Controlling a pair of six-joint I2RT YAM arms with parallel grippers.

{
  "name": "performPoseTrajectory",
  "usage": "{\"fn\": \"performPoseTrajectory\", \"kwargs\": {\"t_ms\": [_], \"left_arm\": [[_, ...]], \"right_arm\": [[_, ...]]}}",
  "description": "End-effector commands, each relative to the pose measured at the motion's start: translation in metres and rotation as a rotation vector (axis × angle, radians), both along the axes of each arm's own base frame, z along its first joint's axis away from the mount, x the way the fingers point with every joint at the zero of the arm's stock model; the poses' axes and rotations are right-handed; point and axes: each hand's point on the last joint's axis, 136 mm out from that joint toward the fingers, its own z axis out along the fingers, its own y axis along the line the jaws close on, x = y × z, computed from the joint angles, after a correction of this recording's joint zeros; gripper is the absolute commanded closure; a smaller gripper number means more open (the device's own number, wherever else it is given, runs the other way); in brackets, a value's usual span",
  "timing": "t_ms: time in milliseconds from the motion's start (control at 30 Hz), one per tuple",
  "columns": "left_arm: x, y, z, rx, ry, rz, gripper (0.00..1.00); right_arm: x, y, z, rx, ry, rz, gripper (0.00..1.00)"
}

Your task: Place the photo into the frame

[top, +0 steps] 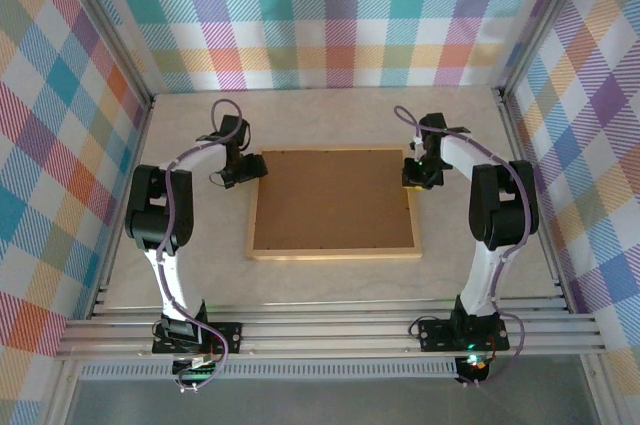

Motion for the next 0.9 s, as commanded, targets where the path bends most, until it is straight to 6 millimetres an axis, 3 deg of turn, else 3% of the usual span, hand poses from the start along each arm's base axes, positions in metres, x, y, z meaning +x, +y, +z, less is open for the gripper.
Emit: {"fn": "performPoseTrajectory", "kwargs": {"t_ms": [0,233,333,600,867], "left_arm": [[-0.059,-0.026,-0.059,0.024,0.262,-0.080,0.28],[-0.061,-0.032,-0.069,0.040,0.288,-0.090,0.28],[-0.056,-0.034,-0.061,0.033,0.271,-0.092,0.27],[-0.025,-0.042,0.005,-0.023,0.134,-0.110,0.16],[-0.015,-0.018,0.062,-0.073,0.006,-0.050,0.12]], "right_arm": [[-0.001,0.013,0.003,0.052,0.012,-0.003,0.74],[0.001,0.015,0.004,0.065,0.011,-0.006,0.74],[0.001,0.014,0.005,0.059,0.010,-0.007,0.74],[0.002,0.002,0.006,-0.011,0.009,-0.026,0.74],[0.003,-0.004,0.006,-0.043,0.010,-0.048,0.73]]}}
